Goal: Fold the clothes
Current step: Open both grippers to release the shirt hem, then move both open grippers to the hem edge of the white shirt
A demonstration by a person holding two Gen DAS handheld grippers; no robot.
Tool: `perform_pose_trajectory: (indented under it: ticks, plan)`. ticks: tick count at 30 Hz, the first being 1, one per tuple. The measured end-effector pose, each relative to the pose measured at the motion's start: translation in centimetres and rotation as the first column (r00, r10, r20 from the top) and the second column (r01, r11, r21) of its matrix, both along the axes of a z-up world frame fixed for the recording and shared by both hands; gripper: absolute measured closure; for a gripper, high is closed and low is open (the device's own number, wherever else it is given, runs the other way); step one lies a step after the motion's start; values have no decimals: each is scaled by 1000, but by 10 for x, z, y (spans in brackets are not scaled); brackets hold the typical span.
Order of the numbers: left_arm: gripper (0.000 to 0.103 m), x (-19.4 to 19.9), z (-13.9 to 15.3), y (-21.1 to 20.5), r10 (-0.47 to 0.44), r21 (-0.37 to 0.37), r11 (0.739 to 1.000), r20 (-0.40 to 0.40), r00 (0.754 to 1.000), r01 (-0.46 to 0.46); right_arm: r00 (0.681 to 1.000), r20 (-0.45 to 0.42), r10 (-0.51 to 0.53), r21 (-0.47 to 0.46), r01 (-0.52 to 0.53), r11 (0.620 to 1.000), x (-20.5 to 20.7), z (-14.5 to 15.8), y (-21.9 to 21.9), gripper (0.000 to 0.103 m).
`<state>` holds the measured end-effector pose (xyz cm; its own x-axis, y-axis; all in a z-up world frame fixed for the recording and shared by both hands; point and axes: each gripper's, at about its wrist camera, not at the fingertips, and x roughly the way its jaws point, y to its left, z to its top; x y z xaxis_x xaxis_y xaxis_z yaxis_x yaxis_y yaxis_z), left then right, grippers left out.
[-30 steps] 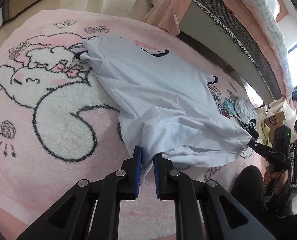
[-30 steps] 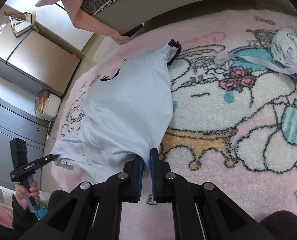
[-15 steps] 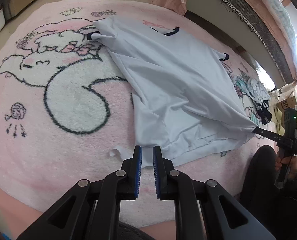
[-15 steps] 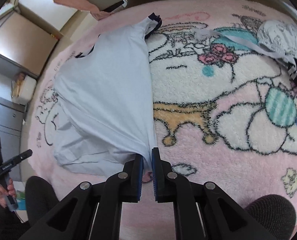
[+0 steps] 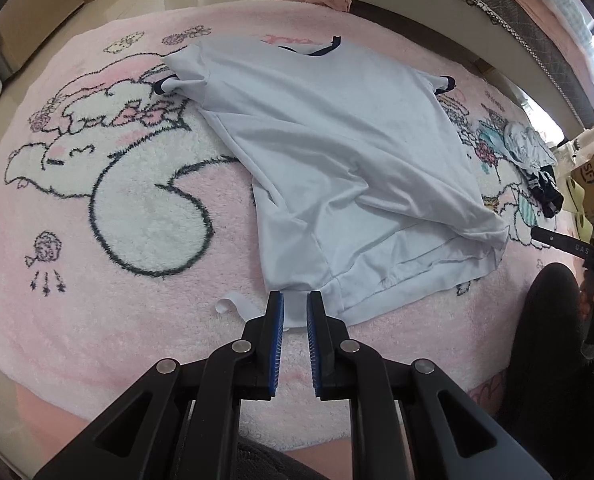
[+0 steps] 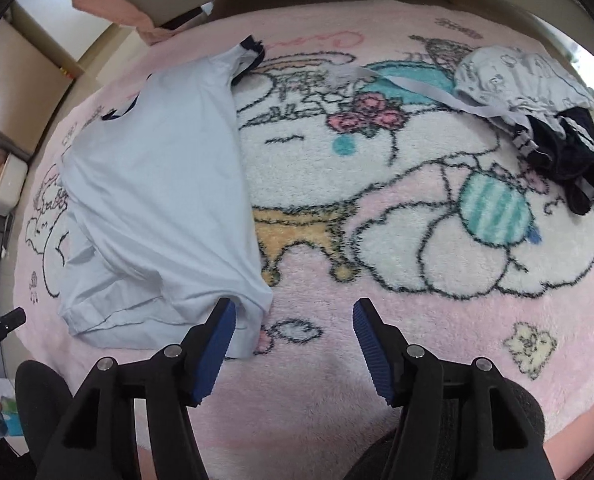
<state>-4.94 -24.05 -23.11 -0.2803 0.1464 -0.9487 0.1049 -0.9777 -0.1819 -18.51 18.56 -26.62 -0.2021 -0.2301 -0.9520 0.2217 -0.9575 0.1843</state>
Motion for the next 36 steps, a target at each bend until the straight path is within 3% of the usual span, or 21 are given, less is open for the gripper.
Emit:
perform_pose_trajectory:
  ticks: [4, 8, 13, 15, 17, 18, 19, 20, 23, 24, 27, 30, 31, 33, 36]
  plan:
    - [93, -1, 6, 19, -37, -33, 999, -22, 999, 36, 997, -55, 51, 59, -48, 997, 9, 13, -10, 40]
    - [93, -4, 6, 46, -117, -22, 993, -46, 992, 116, 957, -152, 247, 203, -214, 956, 30, 22, -48, 37]
    - [92, -4, 7, 68, -177, 20, 984, -79, 981, 179, 899, -139, 415, 244, -375, 894, 46, 12, -81, 33]
    - [90, -2, 9, 73, -192, 18, 981, -87, 978, 194, 895, -128, 428, 242, -390, 888, 48, 8, -84, 33]
    - [79, -2, 9, 72, -174, 53, 982, -99, 980, 180, 891, -118, 438, 240, -403, 883, 49, 4, -88, 33]
    - [50, -2, 10, 70, -156, 76, 983, -107, 982, 165, 892, -115, 437, 239, -402, 884, 49, 3, -87, 33]
    - [7, -2, 10, 67, -139, 104, 983, -110, 984, 151, 894, -112, 435, 237, -401, 885, 49, 2, -87, 33]
    - [0, -2, 9, 65, -123, 132, 982, -112, 986, 137, 896, -111, 429, 231, -397, 888, 48, 2, -86, 33]
    - [0, -6, 7, 62, -88, 151, 983, -115, 989, 105, 902, -108, 419, 223, -389, 894, 46, 1, -84, 33]
    - [0, -7, 7, 62, -86, 134, 986, -114, 990, 101, 902, -108, 418, 223, -388, 894, 46, 1, -84, 33]
    - [0, -9, 6, 69, -111, -17, 994, -109, 988, 110, 901, -108, 421, 221, -391, 893, 47, 2, -85, 33]
    - [0, -9, 4, 81, -156, -223, 966, -114, 981, 128, 894, -119, 431, 237, -396, 887, 49, 3, -87, 33]
    - [0, -9, 4, 85, -172, -291, 948, -114, 979, 132, 890, -127, 438, 249, -398, 883, 50, 4, -88, 33]
    - [0, -7, -3, 96, -241, -437, 882, -97, 966, 177, 872, -156, 464, 279, -412, 868, 54, 6, -92, 33]
    - [0, -7, -21, 111, -342, -540, 797, -36, 939, 270, 837, -183, 516, 288, -456, 842, 61, 8, -100, 33]
